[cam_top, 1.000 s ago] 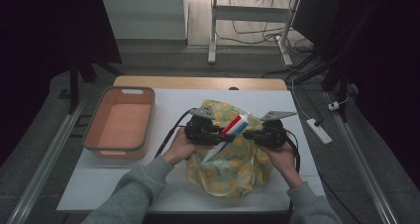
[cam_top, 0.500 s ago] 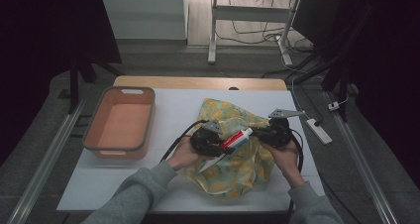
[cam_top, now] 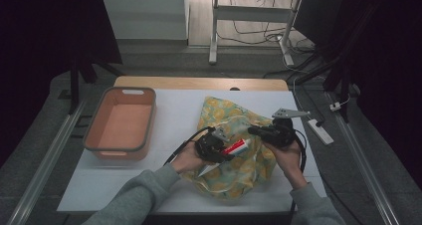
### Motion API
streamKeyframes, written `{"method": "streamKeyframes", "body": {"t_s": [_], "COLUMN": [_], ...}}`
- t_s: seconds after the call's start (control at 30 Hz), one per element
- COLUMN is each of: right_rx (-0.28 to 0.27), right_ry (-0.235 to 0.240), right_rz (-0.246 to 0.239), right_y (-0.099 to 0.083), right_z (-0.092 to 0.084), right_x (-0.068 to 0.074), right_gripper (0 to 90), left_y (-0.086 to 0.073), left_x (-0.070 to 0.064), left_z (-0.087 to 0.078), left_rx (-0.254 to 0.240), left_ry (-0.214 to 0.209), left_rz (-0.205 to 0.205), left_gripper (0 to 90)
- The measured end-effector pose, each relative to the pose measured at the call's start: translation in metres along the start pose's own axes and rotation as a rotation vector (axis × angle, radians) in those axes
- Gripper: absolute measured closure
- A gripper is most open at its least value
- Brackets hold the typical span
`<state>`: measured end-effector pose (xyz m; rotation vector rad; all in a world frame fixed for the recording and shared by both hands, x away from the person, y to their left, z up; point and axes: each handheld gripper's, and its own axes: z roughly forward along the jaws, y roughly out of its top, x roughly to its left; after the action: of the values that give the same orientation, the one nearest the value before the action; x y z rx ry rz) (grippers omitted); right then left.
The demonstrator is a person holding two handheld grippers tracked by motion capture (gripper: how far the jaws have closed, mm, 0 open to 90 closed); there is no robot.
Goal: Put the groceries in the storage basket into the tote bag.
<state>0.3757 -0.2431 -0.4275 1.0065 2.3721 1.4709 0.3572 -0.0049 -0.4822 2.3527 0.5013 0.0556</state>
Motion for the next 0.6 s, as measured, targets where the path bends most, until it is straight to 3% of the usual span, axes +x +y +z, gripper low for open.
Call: {"method": "streamKeyframes", "body": {"t_s": [0.17, 0.33, 0.5, 0.6], "right_rx": [0.000, 0.006, 0.025, 0.028], "right_ry": [0.016, 0.034, 0.035, 0.031], "right_rz": [-0.021, -0.043, -0.053, -0.042], "right_y": [0.002, 0.004, 0.003, 0.001], "right_z": [0.002, 0.006, 0.008, 0.008], "right_x": [0.009, 0.018, 0.019, 0.015], "right_gripper": [89.2, 89.2, 89.2, 89.1], "left_y": [0.010, 0.013, 0.011, 0.012], "left_x": [-0.001, 0.000, -0.001, 0.001], "left_z": [0.013, 0.026, 0.041, 0.031], "left_rx": [0.034, 0.050, 0.110, 0.060], "left_ry": [0.081, 0.115, 0.141, 0.135], "left_rz": [0.001, -0.006, 0.031, 0.016], "left_gripper": [70.4, 69.7, 65.0, 57.6]}}
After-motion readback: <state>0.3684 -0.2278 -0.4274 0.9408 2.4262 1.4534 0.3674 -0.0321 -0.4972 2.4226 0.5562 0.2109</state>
